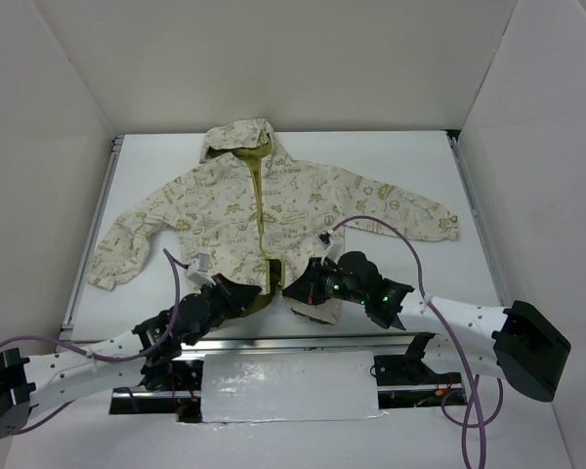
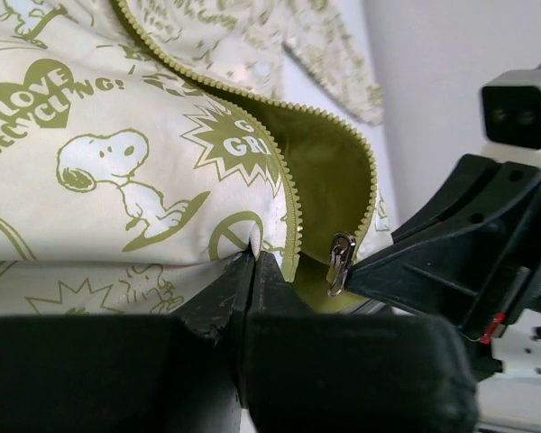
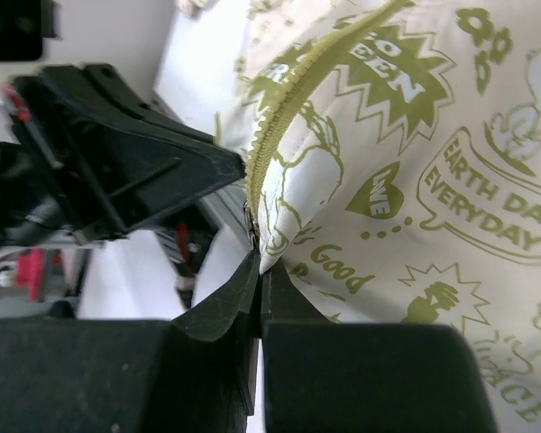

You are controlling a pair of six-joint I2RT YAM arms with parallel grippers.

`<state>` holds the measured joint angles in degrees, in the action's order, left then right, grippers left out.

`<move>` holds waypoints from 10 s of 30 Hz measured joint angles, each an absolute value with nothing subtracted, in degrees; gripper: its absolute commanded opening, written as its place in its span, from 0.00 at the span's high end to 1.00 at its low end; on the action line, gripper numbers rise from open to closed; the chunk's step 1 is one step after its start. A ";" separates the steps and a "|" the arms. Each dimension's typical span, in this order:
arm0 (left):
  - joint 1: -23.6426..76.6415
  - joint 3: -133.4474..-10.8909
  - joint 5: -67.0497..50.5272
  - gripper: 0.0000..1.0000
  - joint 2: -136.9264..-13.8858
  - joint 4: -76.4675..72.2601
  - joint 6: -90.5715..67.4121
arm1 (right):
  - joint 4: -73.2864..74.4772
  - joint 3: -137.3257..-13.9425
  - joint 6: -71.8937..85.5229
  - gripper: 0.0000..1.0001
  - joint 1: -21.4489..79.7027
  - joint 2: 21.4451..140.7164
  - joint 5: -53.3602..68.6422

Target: Zip up the jacket

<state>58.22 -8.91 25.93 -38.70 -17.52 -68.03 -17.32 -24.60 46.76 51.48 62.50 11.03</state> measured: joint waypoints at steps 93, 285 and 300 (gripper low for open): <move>58.22 -2.22 31.09 1.00 -42.11 -39.79 -67.72 | -39.31 -20.38 52.88 1.00 51.62 70.74 13.45; 58.46 -2.52 12.14 1.00 -40.21 -42.02 -43.38 | -30.79 -30.61 44.07 1.00 36.69 76.44 46.37; 58.33 -2.63 13.13 1.00 -41.65 -37.65 -43.99 | -26.17 -31.57 42.76 0.89 38.13 79.50 43.55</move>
